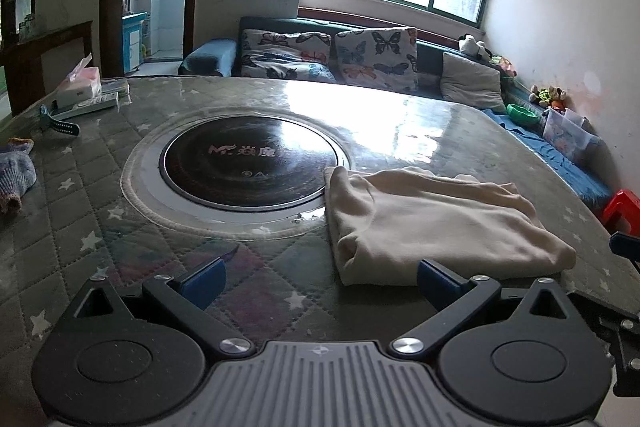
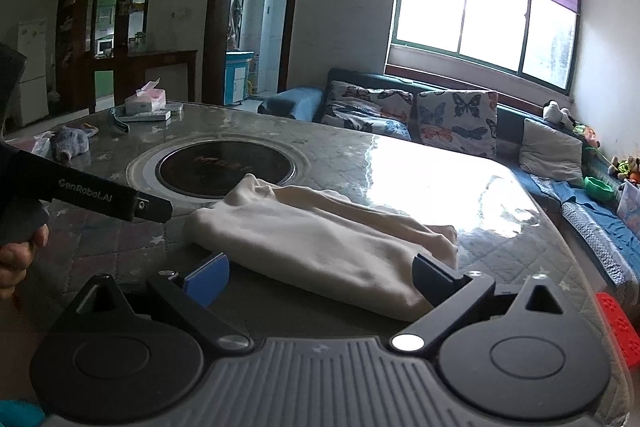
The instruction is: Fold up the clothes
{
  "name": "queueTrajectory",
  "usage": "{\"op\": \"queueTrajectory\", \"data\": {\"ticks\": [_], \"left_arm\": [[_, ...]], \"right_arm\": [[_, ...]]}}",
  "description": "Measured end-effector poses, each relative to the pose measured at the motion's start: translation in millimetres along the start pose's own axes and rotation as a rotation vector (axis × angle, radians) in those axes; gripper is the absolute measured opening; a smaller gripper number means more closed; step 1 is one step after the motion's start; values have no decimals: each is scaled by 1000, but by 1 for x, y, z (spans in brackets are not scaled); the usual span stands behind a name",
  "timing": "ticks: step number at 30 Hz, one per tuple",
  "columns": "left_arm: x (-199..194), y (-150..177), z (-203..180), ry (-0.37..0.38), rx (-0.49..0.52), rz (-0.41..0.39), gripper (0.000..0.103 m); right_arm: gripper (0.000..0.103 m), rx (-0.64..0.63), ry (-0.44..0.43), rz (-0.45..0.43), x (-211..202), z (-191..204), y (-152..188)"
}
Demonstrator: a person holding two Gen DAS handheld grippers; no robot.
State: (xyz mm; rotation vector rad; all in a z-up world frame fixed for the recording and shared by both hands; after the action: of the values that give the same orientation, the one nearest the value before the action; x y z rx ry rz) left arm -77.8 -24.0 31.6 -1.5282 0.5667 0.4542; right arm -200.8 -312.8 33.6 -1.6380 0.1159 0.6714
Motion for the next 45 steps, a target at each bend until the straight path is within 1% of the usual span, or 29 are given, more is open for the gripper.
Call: {"op": "queueTrajectory", "data": {"ticks": [17,24,28,30,34,43,44,45], "left_arm": [[27,-22,8,-27,-2,18,103],[44,-38,9,-66,-17,44,103],[57,-45,5,-69,-9,70,103],[63,-48,4,-66,-5,79,103],[75,-53,2,-73,-6,102,103],[97,-56,-6,-53,10,157,103],[98,-56,-7,-50,12,162,103],[100,-55,-8,-47,14,169,103]], "right_arm": [[99,-17,-74,61,33,1,-6],[99,-41,-110,89,50,-6,-13],[98,-48,-130,100,61,-11,-17],[94,-51,-140,111,66,-13,-17],[93,-67,-170,134,77,-9,-18],[90,-158,-234,153,89,12,-25],[89,-165,-242,157,91,14,-25],[85,-172,-252,163,92,16,-25]]}}
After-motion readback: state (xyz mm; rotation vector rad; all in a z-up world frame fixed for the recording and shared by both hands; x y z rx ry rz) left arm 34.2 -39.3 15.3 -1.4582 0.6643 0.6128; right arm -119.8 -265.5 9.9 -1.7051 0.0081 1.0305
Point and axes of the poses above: each gripper's, at about its wrist camera, not at the fingertips, and x roughly the way its jaws point, z to its left, y to its underside, the point moved 5 cm from there along x, roughly the way its jaws point, and after that the axes turned 9 degrees about -y, right-handed, at the moved point
